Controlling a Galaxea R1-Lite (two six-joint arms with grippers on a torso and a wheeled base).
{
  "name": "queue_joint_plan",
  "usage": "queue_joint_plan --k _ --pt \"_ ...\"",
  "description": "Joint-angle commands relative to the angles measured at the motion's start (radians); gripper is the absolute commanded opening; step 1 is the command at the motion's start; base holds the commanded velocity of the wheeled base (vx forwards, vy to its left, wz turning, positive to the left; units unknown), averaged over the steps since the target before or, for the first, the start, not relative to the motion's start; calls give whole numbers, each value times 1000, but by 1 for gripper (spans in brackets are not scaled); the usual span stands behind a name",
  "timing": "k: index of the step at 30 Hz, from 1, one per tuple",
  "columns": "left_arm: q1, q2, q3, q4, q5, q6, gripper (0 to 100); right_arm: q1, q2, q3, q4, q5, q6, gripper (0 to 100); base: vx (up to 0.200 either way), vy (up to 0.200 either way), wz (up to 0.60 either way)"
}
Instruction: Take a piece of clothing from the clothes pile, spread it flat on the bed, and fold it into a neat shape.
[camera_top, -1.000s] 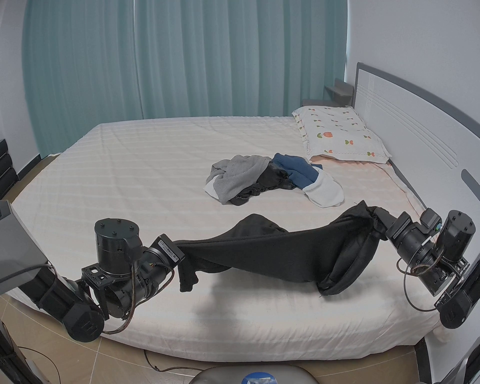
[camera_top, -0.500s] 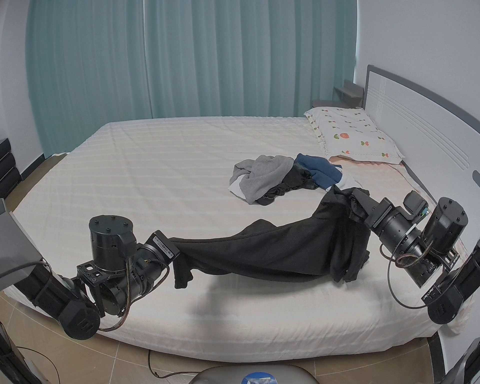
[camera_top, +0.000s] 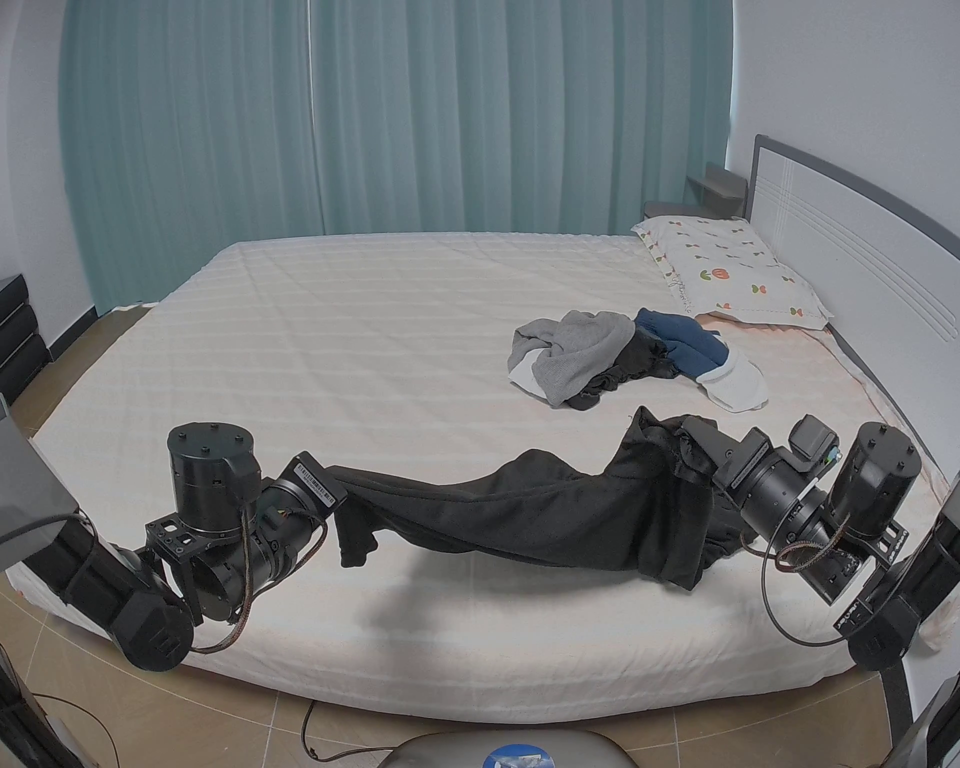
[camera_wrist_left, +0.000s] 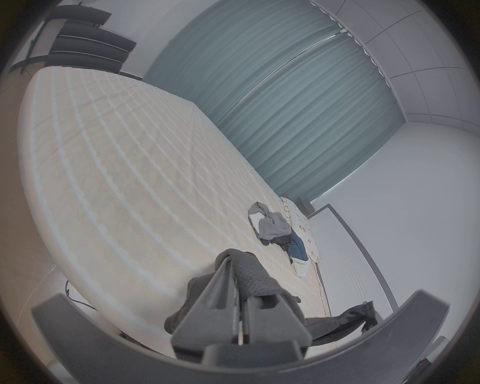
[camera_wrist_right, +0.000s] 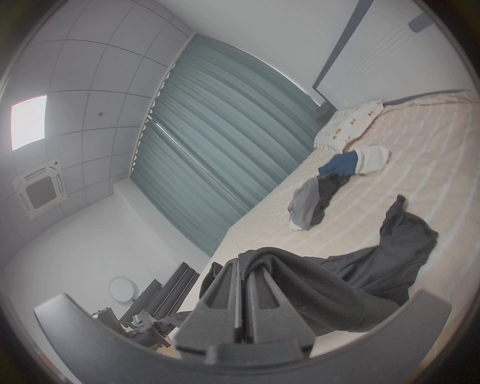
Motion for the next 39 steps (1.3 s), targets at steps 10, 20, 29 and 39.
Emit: queue_joint_plan --k 10,20,29,39 --pt "8 -9 1 1 1 8 0 2 16 -57 -15 -25 -31 0 0 200 0" --pt "11 -19 3 -1 1 17 0 48 -19 -141 -16 -57 -185 0 0 200 0" --pt "9 -35 10 2 1 17 0 55 -48 -137 -15 -49 -208 0 0 200 0" --pt "-2 -29 12 2 -2 16 0 31 -31 -52 -13 -46 -198 0 0 120 0"
